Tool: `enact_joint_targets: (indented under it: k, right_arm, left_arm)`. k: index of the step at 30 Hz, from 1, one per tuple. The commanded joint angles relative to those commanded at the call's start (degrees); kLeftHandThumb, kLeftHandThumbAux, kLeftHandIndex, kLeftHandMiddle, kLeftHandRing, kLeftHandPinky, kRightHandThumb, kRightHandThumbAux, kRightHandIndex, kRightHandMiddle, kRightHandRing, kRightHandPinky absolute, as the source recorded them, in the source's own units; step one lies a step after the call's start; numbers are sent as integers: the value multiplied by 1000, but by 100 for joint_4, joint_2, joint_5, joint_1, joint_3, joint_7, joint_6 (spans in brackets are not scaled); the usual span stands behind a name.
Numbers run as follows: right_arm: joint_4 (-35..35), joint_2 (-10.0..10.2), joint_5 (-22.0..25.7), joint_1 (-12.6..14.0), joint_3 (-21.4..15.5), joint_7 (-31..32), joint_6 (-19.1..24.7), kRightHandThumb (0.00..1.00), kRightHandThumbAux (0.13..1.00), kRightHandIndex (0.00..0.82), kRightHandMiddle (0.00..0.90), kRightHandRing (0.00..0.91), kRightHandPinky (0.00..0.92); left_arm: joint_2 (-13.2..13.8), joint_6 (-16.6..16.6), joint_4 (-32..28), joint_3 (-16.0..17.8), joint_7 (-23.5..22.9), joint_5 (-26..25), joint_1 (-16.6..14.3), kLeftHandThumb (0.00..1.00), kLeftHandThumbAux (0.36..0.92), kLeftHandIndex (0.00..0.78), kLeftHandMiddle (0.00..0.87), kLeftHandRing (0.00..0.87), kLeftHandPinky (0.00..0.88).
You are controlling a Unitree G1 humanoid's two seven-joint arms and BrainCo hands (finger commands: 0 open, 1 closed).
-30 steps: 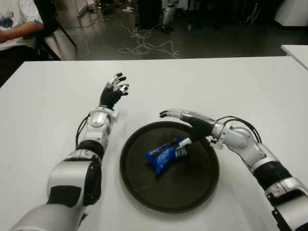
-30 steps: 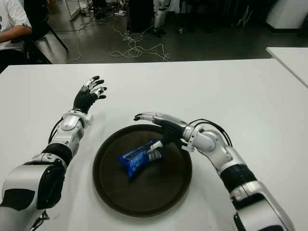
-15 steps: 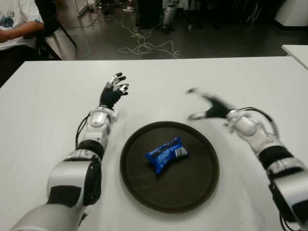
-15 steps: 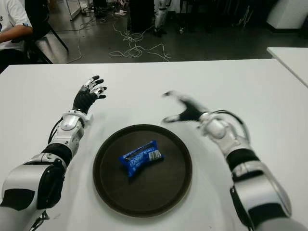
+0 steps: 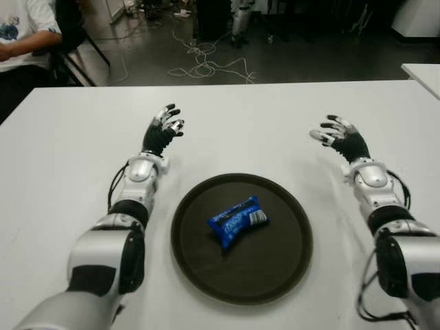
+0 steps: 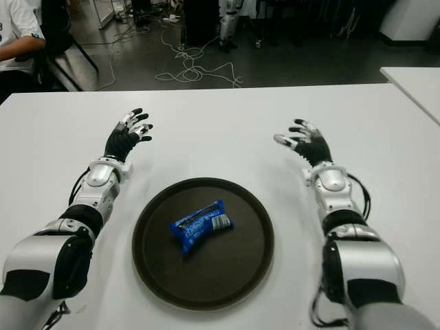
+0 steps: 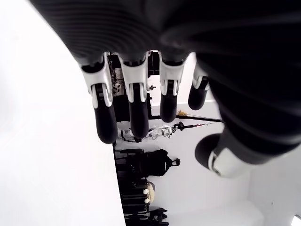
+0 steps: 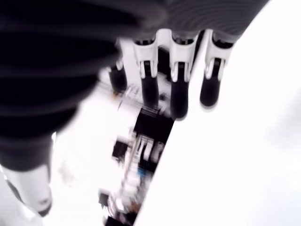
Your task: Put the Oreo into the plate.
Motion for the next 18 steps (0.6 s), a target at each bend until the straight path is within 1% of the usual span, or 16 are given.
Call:
enact_joint_targets:
  k: [2,6,11,16,18]
  right_arm:
    - [-7,32,67,-39,-94,-63,139,0,754,189,265,298,349]
    - [-18,74,152,-83,-232,-127,355,0,778,194,272,303,345]
    - [-29,108,180,-93,-295,-131,457,0,798,192,271,299,338]
    - [-28,141,154,-102,-332,-144,534,0,812,187,270,301,350]
    - [-29,148,139,-104,-334,-153,559,0,814,184,272,302,353]
  left_arm:
    - [-2,1,1,5,0,-6,1,120,619,57,144,187,277]
    - [-6,13,3,29,-18,-34,-1,123,623,53,140,182,274]
    - [-6,35,8,48,-29,-47,-6,122,618,52,141,186,281]
    - [3,22,13,28,-18,-18,-7,113,599,55,145,186,276]
    - [6,16,13,17,-12,-5,-9,108,602,56,144,183,272]
